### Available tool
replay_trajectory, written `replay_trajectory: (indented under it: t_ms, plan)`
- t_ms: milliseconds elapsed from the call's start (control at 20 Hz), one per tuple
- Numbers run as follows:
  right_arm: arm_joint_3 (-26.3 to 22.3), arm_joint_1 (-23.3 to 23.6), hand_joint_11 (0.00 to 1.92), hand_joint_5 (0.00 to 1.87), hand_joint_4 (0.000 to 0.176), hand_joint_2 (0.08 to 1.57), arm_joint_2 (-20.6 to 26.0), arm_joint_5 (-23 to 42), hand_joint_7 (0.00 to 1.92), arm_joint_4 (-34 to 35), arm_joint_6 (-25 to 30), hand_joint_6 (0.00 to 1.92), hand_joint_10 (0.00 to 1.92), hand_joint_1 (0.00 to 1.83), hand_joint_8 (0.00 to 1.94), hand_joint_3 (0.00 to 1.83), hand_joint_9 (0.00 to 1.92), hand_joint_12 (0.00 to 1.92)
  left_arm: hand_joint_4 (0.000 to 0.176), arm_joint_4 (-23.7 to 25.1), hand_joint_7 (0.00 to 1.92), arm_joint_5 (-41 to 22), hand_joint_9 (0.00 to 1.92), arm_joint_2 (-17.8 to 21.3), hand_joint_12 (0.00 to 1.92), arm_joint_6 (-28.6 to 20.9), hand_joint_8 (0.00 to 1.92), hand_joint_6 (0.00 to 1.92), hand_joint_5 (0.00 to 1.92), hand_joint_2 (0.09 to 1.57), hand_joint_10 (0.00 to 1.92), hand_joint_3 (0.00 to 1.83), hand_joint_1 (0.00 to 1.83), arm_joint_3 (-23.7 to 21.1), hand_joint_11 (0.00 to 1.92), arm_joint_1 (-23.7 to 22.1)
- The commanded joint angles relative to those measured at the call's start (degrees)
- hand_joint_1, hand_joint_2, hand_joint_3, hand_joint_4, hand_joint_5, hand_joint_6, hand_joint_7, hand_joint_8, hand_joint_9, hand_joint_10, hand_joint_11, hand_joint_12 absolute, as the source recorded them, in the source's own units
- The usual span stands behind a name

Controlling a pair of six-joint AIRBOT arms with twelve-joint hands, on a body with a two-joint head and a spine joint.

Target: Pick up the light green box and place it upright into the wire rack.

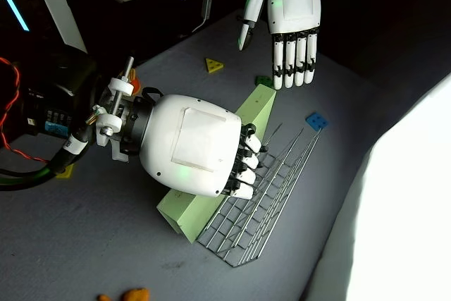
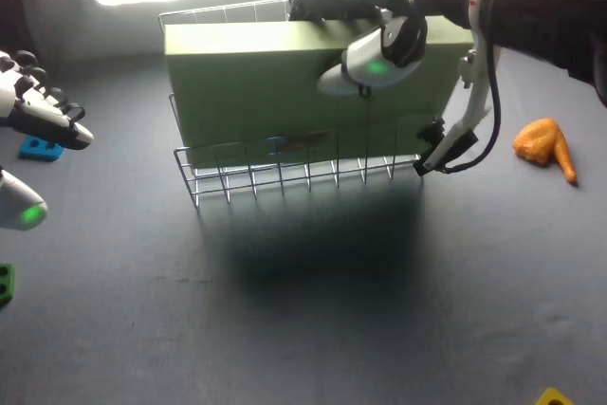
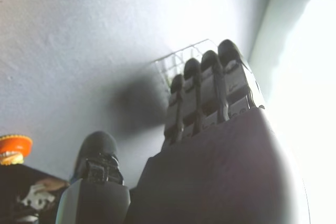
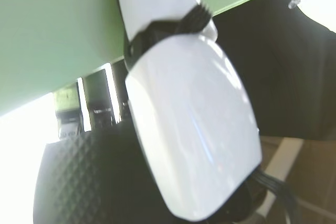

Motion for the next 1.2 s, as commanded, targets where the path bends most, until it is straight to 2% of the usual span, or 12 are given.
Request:
replay_trajectory:
  t_ms: [0, 50, 150, 250, 300, 400, 500, 550, 650, 850, 1000, 1150]
  plan:
    - [0.0, 0.9, 0.69, 0.89, 0.0, 1.16, -0.1, 1.6, 0.91, -1.3, 0.8, 0.97, 1.47, 1.26, 1.28, 0.0, 0.81, 1.76, 0.0, 0.5, 0.19, 3.8, 0.12, -0.1, 0.26, 0.0, 0.0, 0.0, 0.14, 1.23, 0.0, 0.0, 0.09, 0.1, 0.0, -0.4]
    - [0.0, 1.0, 0.68, 0.91, 0.0, 1.16, -0.4, 1.7, 0.92, -1.3, 0.9, 0.98, 1.41, 1.23, 1.28, 0.0, 0.82, 1.72, 0.0, 0.5, 0.16, 3.8, 0.1, -0.1, 0.23, 0.0, 0.0, 0.0, 0.15, 1.23, 0.0, 0.0, 0.1, 0.1, 0.0, -0.4]
    - [0.1, 0.7, 0.68, 0.87, 0.0, 1.16, -0.8, 2.0, 0.89, -1.3, 0.9, 0.97, 1.47, 1.36, 1.2, 0.0, 0.8, 1.7, 0.0, 0.5, 0.12, 3.8, 0.06, -0.1, 0.16, 0.0, 0.0, 0.0, 0.13, 1.24, 0.0, 0.0, 0.08, 0.1, 0.0, -0.4]
    - [0.2, 0.3, 0.67, 0.88, 0.0, 1.16, -1.0, 2.3, 0.91, -1.3, 0.8, 0.96, 1.46, 1.37, 1.16, 0.0, 0.81, 1.69, 0.0, 0.5, 0.13, 3.8, 0.06, -0.1, 0.16, 0.0, 0.0, 0.0, 0.14, 1.24, 0.0, 0.0, 0.06, 0.1, 0.0, -0.4]
    - [0.2, 0.2, 0.67, 0.88, 0.0, 1.16, -1.1, 2.4, 0.89, -1.3, 0.7, 0.95, 1.49, 1.36, 1.18, 0.0, 0.8, 1.7, 0.0, 0.5, 0.16, 3.8, 0.09, -0.1, 0.25, 0.0, 0.0, 0.01, 0.15, 1.24, 0.01, 0.0, 0.09, 0.1, 0.0, -0.4]
    - [0.2, 0.2, 0.7, 0.91, 0.0, 1.15, -1.1, 2.8, 0.95, -1.4, 0.5, 0.96, 1.4, 1.24, 1.25, 0.0, 0.85, 1.72, 0.0, 0.5, 0.19, 3.8, 0.12, -0.1, 0.3, 0.0, 0.01, 0.0, 0.15, 1.23, 0.01, 0.0, 0.09, 0.1, 0.0, -0.4]
    - [0.3, 0.0, 0.71, 0.94, 0.0, 1.14, -1.3, 3.0, 0.97, -1.5, 0.3, 0.92, 1.37, 1.24, 1.22, 0.0, 0.87, 1.7, 0.0, 0.5, 0.19, 3.8, 0.12, -0.1, 0.3, 0.0, 0.0, 0.0, 0.15, 1.23, 0.01, 0.0, 0.09, 0.1, 0.0, -0.5]
    - [0.4, -0.1, 0.71, 0.93, 0.0, 1.14, -1.4, 3.0, 0.97, -1.5, 0.3, 0.92, 1.39, 1.24, 1.25, 0.0, 0.86, 1.72, 0.0, 0.5, 0.16, 3.8, 0.09, -0.1, 0.2, 0.0, 0.0, 0.0, 0.12, 1.24, 0.0, 0.0, 0.05, 0.1, 0.0, -0.5]
    - [0.5, -0.4, 0.7, 0.91, 0.0, 1.15, -1.5, 3.1, 0.95, -1.6, 0.2, 0.98, 1.37, 1.23, 1.23, 0.0, 0.85, 1.7, 0.0, 0.5, 0.14, 3.8, 0.08, -0.1, 0.15, 0.0, 0.0, 0.0, 0.12, 1.23, 0.0, 0.0, 0.04, 0.1, 0.0, -0.5]
    - [1.2, -0.5, 0.71, 0.92, 0.0, 1.14, -1.8, 3.5, 0.95, -1.7, 0.1, 0.96, 1.39, 1.23, 1.23, 0.0, 0.85, 1.72, 0.0, 0.5, 0.19, 3.8, 0.11, -0.1, 0.21, 0.0, 0.01, 0.01, 0.17, 1.22, 0.01, 0.0, 0.05, 0.1, 0.0, -0.5]
    - [1.8, -0.7, 0.61, 0.77, 0.0, 1.19, -1.9, 3.5, 0.86, -1.8, 0.0, 1.15, 1.54, 1.35, 1.22, 0.0, 0.76, 1.8, 0.0, 0.5, 0.16, 3.8, 0.09, -0.1, 0.14, 0.0, 0.0, 0.01, 0.14, 1.22, 0.0, 0.0, 0.03, 0.1, 0.0, -0.5]
    - [1.9, -0.9, 0.58, 0.74, 0.0, 1.2, -1.9, 3.5, 0.85, -1.8, -0.5, 1.2, 1.52, 1.34, 1.23, 0.0, 0.78, 1.8, 0.0, 0.5, 0.16, 3.8, 0.1, -0.1, 0.16, 0.0, 0.0, 0.01, 0.15, 1.22, 0.0, 0.0, 0.02, 0.1, 0.0, -0.5]
